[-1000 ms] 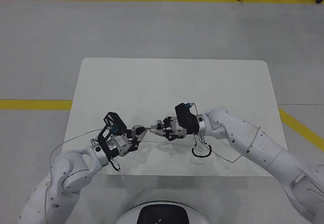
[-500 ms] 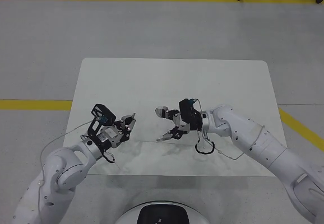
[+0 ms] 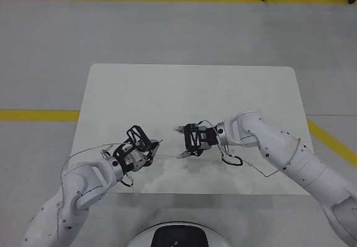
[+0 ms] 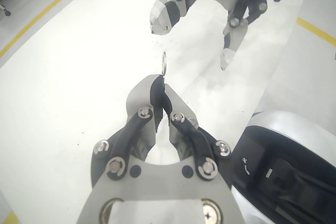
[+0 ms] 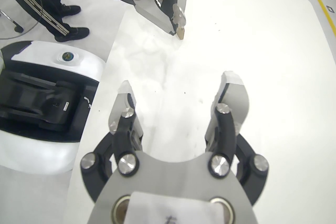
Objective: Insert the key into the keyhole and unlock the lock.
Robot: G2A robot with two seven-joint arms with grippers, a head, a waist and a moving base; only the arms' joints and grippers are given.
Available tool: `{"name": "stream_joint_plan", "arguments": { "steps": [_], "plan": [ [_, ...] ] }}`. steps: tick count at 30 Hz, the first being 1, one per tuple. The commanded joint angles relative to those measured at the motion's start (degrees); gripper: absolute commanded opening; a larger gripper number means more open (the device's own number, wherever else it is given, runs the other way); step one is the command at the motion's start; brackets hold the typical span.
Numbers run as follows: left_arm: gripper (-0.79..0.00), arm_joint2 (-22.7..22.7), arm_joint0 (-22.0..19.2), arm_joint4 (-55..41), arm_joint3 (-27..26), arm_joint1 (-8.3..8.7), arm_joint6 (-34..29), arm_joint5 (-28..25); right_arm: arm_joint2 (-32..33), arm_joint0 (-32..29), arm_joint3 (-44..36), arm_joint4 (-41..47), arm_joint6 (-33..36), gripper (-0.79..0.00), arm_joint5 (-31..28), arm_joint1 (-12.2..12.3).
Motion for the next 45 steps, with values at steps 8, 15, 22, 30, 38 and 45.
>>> {"name": "stream_joint_plan", "arguments": {
  "steps": [8,15,22,30,38,45],
  "plan": [
    [-0.785,4.3,-3.4,-5.4,2.7,-0.43,-6.0,-1.5,5.4,-2.3,-7.1,2.2,8.0,-0.425,-3.4,2.7],
    [-0.785,8.6,-6.8,-11.9,6.4,-1.14,-8.0,-1.9,5.3,-2.3,-6.9,3.1,9.1,-0.416,-5.7,2.1],
    [-0.785,11.0,-8.4,-12.1,8.2,-1.58,-6.2,-0.8,3.4,-1.3,-6.3,3.4,9.0,-0.542,-5.7,1.4],
    [-0.785,11.0,-7.9,-11.2,8.2,-1.43,-4.3,-0.9,0.7,1.1,-5.8,5.3,11.6,-0.566,-5.7,0.7],
    [-0.785,10.3,-7.9,-11.6,7.9,-1.22,-4.3,-0.8,-0.6,2.3,-5.4,6.8,11.9,-0.745,-5.7,0.6],
    [-0.785,9.8,-8.3,-12.2,7.9,-1.05,-4.5,-1.0,-1.4,3.2,-5.1,7.5,12.7,-0.785,-5.7,0.4]
  ]
}}
